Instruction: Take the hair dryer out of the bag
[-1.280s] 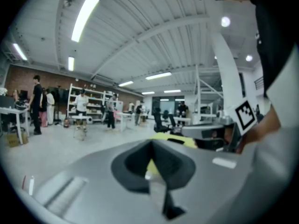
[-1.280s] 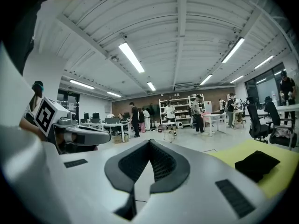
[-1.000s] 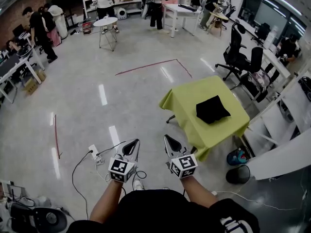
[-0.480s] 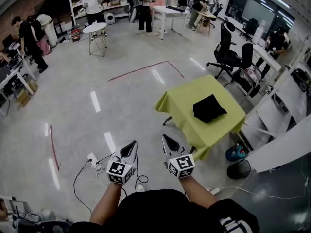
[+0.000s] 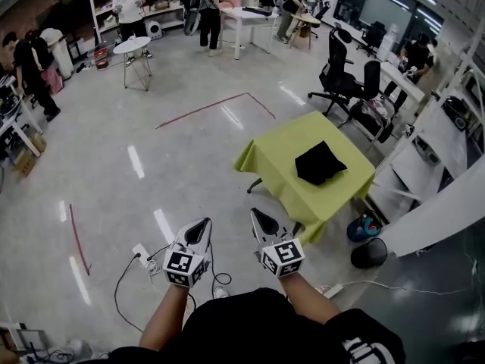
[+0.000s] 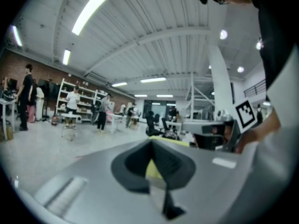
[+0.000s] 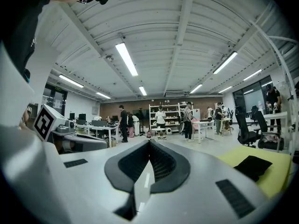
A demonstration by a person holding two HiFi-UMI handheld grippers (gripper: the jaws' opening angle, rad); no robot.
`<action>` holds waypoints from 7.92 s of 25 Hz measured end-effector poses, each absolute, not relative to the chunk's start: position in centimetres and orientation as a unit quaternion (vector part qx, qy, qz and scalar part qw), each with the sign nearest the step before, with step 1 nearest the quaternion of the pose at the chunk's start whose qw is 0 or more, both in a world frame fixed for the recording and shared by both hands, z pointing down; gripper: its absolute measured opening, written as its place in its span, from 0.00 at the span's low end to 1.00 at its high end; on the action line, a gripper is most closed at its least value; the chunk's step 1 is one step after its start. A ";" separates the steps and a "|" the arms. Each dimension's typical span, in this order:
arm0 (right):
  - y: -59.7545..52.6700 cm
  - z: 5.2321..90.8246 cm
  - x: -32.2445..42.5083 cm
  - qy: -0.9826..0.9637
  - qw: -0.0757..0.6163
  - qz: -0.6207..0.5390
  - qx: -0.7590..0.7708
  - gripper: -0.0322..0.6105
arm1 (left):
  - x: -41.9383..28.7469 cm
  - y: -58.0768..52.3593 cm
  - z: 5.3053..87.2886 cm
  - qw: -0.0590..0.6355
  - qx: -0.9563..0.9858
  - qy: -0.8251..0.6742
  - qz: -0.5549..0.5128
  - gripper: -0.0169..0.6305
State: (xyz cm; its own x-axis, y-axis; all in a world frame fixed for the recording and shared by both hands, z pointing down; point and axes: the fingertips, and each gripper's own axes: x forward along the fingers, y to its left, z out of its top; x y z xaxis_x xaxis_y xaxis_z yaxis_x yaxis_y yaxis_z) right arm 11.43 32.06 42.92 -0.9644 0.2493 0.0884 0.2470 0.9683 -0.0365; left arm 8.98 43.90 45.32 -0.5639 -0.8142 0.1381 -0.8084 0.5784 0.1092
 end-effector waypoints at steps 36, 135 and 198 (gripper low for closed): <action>19.6 42.9 -2.4 -0.989 0.034 0.010 -0.142 0.06 | -3.9 28.9 42.6 0.061 0.467 -0.882 0.019 0.04; -19.5 48.1 -8.5 -0.968 0.082 0.065 0.227 0.06 | -17.1 -13.6 48.4 0.076 0.769 -0.625 0.112 0.04; -15.5 65.3 -2.5 -0.894 0.207 0.208 0.339 0.06 | -9.2 -11.9 76.5 -0.156 0.765 -0.221 0.585 0.32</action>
State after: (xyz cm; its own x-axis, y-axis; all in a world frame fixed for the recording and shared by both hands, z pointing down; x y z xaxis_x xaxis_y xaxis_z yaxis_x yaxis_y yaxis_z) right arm -2.54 -15.52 65.29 -0.6848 -0.5193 0.5112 -0.6916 0.6842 -0.2313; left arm -9.19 -11.94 76.50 0.2187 -0.5212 0.8250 -0.1561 -0.8532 -0.4977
